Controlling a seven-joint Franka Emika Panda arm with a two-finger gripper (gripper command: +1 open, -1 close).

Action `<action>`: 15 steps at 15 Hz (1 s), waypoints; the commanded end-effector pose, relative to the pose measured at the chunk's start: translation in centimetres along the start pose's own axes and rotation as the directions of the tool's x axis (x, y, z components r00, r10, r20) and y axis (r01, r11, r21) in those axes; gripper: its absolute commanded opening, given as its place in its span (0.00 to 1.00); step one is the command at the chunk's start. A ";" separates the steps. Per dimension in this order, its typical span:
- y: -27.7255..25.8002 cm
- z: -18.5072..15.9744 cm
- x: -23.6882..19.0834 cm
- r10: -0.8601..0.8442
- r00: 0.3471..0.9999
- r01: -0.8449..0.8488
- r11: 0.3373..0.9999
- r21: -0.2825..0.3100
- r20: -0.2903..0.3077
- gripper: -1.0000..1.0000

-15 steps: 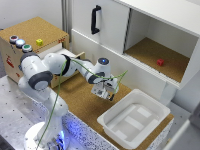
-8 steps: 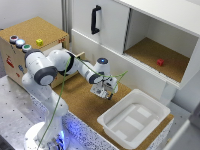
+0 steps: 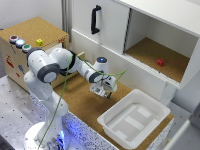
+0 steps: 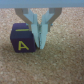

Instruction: Slide left purple red block

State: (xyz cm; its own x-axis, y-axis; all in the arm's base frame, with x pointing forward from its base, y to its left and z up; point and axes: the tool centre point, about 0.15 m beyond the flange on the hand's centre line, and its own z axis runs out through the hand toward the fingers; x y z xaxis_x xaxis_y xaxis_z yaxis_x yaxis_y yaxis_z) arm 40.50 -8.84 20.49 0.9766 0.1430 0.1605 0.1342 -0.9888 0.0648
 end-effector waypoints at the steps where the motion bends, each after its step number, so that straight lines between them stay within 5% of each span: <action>1: -2.6 0.0 1.7 0.010 0.999 -0.012 0.998 0.057 0.036 0.00; 15: -6.7 -2.4 2.8 0.032 0.998 -0.039 0.991 0.130 0.056 0.00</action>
State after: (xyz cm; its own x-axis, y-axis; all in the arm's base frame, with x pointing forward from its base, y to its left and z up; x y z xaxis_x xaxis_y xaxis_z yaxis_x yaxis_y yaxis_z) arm 40.99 -2.42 20.49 0.9773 0.1354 0.1630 0.1418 -0.9895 -0.0284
